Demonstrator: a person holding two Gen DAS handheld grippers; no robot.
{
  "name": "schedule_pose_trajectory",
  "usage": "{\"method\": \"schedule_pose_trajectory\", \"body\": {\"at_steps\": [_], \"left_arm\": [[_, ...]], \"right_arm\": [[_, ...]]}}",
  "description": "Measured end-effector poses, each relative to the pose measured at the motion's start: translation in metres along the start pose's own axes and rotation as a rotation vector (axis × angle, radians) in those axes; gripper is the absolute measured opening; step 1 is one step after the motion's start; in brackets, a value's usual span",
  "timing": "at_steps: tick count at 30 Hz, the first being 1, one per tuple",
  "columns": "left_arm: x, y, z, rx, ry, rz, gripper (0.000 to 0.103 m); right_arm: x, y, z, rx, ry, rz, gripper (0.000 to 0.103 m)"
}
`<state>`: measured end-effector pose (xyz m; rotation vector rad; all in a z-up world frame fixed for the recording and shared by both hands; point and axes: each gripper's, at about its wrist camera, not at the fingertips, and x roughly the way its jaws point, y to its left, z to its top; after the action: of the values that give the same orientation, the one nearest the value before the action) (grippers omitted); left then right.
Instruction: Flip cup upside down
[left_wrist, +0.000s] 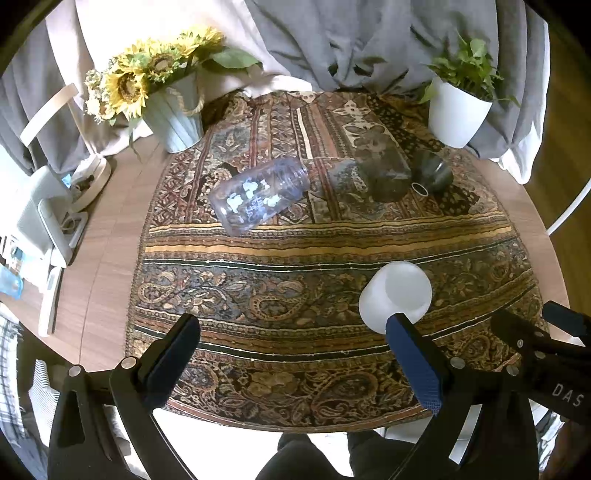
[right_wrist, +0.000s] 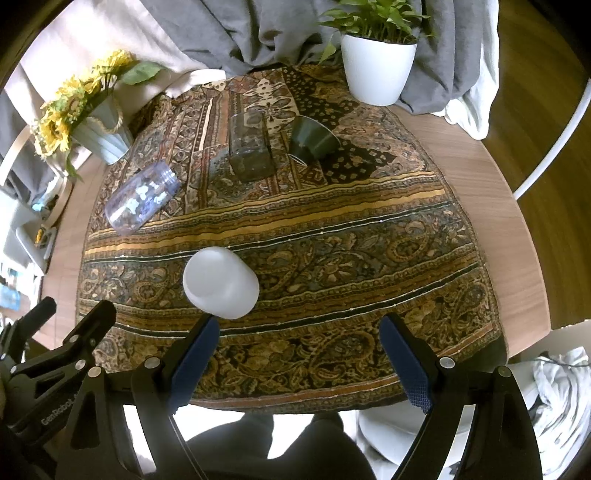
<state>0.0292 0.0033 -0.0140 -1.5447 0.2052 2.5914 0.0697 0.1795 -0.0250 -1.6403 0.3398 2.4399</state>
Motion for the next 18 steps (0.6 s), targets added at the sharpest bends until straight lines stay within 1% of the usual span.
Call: {"method": "schedule_pose_trajectory", "body": {"at_steps": [18], "left_arm": [[0.0017,0.0019,0.0015,0.000,0.002,0.001,0.103]], "right_arm": [[0.0024,0.0029,0.0020,0.000,0.003,-0.002,0.089]]}}
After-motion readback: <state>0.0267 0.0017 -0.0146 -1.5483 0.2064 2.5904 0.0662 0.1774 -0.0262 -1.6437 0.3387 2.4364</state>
